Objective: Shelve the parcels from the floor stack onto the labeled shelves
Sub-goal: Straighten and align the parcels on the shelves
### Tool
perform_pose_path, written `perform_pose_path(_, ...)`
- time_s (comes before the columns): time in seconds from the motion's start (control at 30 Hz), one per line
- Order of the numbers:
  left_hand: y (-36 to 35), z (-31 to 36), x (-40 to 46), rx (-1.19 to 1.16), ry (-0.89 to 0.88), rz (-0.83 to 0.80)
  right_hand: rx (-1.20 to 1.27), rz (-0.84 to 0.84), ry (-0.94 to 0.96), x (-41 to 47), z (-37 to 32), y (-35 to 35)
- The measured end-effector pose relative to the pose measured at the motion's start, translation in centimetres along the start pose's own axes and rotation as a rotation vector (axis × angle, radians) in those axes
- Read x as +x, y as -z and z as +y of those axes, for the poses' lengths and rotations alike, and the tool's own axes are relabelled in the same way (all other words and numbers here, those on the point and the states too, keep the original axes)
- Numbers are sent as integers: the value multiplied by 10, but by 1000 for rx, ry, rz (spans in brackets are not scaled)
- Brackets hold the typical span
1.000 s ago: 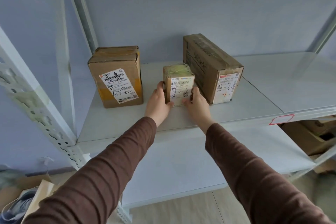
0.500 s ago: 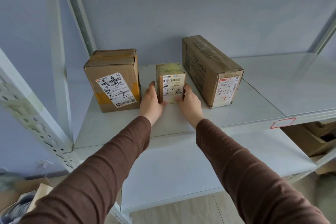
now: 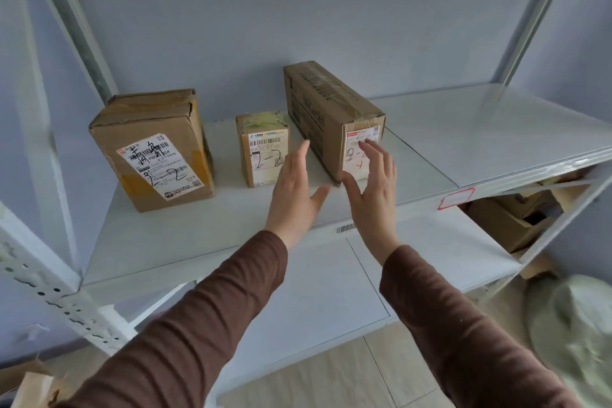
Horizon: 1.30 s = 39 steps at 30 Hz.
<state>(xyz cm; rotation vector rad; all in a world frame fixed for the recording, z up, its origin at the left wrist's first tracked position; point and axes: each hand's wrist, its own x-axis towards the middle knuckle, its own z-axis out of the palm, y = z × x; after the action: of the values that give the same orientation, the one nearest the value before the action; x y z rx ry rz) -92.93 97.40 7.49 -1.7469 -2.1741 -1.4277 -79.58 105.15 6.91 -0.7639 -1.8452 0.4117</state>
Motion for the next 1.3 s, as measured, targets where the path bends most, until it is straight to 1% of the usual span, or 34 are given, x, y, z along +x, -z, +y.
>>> perform_pose_path(0.13,-25,11,20,-32,45,-45,16,-12,-110,14,36,14)
perform_pose_path(0.27,-45,12,42,-84,150,-92,22,-174,-267,35,66,14)
perform_pose_path(0.4,-57,7,61,-83,206,-105,114,-297,-355,56,76,8)
perform_pose_path(0.63,-67,-10,77,-76,256,-123,102,-312,-342,69,89,-8)
perform_pose_path(0.83,-69,-26,85,-15,273,-120,106,-346,-363,80,88,-21)
perform_pose_path(0.9,-69,-27,87,25,269,-115,101,-362,-367,82,88,-24)
perform_pose_path(1.1,-70,-27,89,48,282,-94,76,-370,-365,84,91,-28)
perform_pose_path(1.3,-61,-14,75,74,282,-106,89,-388,-395,74,80,-15)
